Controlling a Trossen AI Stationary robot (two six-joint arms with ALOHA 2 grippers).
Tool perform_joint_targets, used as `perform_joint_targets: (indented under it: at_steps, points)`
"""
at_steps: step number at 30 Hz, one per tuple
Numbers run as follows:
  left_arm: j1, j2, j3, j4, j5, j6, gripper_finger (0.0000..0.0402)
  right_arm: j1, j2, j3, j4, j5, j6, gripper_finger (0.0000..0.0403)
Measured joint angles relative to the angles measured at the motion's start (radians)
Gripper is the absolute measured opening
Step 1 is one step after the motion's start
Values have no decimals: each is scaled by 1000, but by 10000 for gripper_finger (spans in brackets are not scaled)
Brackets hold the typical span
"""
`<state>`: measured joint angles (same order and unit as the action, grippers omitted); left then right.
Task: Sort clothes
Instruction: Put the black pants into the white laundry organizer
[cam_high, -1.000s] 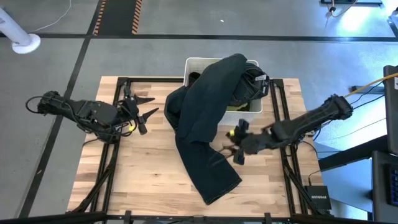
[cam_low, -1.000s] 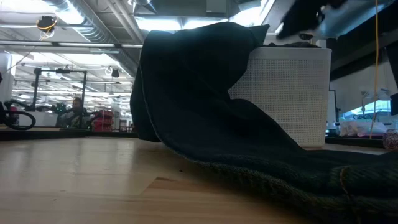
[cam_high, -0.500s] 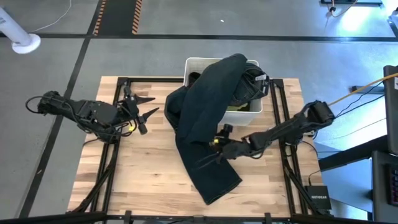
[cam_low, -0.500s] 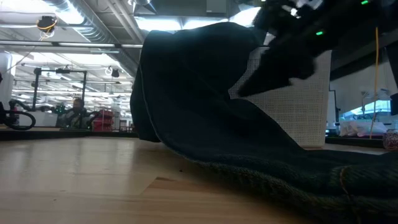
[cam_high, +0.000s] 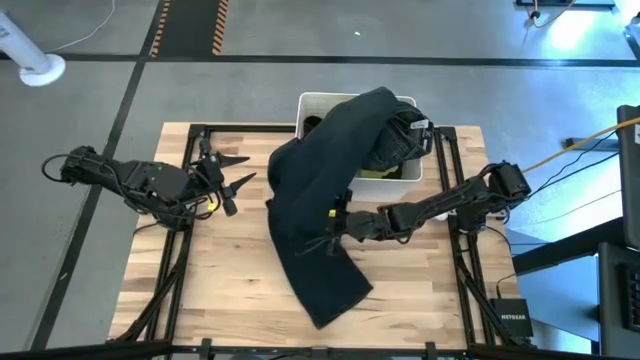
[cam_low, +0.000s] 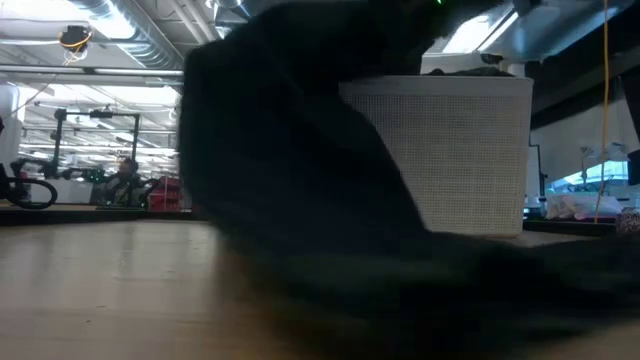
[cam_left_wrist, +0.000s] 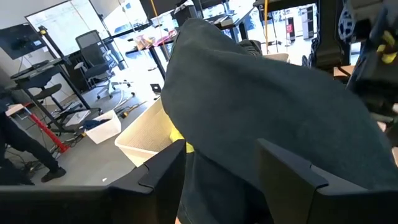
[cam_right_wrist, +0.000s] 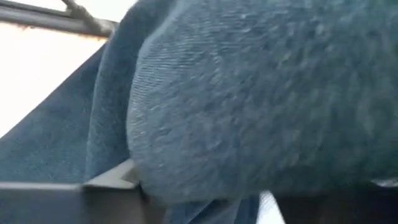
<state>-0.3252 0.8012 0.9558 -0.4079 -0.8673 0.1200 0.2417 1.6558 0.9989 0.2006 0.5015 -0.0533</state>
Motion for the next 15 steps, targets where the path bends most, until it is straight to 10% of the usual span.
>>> perform_joint_targets:
  at_steps: [8,15]
  points:
    - [0,0,0,-1,0,0,182,0,-28,183,-62,80,-202,24]
    - [0,0,0,1,0,-1,182,-8,-113,378,-155,279,-417,33]
